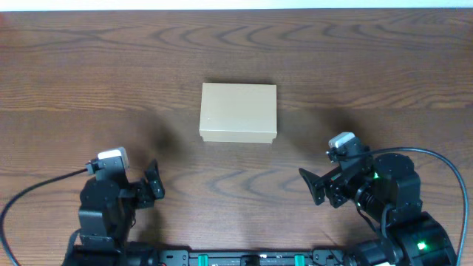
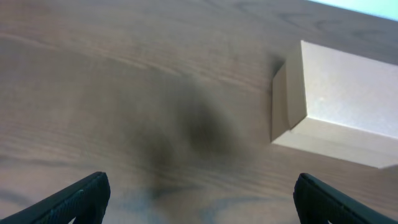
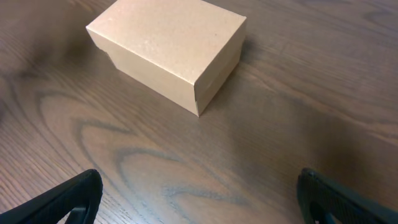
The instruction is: Pack container
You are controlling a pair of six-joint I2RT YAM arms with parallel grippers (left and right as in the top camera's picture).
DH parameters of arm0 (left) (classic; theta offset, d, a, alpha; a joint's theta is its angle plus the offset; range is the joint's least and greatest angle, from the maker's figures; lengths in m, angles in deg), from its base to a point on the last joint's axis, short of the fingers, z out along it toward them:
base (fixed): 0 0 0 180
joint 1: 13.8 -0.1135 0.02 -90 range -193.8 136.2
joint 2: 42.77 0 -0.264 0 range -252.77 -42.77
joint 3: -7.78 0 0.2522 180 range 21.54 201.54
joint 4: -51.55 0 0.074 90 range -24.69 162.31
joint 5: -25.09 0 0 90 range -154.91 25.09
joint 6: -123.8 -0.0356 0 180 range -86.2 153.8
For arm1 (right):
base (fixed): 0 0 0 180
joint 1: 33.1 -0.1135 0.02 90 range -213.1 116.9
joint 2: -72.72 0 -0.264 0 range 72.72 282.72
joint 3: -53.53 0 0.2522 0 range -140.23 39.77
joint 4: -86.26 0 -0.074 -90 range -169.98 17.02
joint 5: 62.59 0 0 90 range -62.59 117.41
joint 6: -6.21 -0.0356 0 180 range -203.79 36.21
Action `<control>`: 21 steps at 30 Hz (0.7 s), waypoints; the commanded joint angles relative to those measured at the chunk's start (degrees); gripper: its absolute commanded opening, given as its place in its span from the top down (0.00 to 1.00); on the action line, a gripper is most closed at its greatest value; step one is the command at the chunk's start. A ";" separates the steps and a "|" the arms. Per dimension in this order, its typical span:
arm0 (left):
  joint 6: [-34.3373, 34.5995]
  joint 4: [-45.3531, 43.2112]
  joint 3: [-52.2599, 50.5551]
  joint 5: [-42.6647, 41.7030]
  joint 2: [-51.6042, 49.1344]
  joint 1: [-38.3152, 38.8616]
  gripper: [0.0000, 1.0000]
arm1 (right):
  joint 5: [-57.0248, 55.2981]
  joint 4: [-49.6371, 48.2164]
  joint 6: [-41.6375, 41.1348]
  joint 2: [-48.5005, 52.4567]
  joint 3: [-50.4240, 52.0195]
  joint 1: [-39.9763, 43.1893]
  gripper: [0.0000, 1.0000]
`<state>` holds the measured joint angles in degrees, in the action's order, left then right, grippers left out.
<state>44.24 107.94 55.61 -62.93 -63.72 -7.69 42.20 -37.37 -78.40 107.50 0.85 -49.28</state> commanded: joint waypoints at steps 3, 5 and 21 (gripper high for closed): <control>-4.13 -2.84 -8.90 0.94 6.95 -0.68 0.05 | 0.46 0.11 -0.85 -0.28 0.04 0.57 0.01; -5.27 -2.86 -10.99 0.35 8.96 -1.90 0.05 | 0.46 0.11 -0.83 -0.28 0.04 0.57 0.01; -13.29 -2.34 -20.50 -3.04 19.28 -4.00 0.05 | 0.46 0.11 -0.83 -0.28 0.04 0.57 0.01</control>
<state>32.00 105.61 35.98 -65.82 -45.47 -11.45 42.22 -37.34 -78.40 107.50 0.85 -49.28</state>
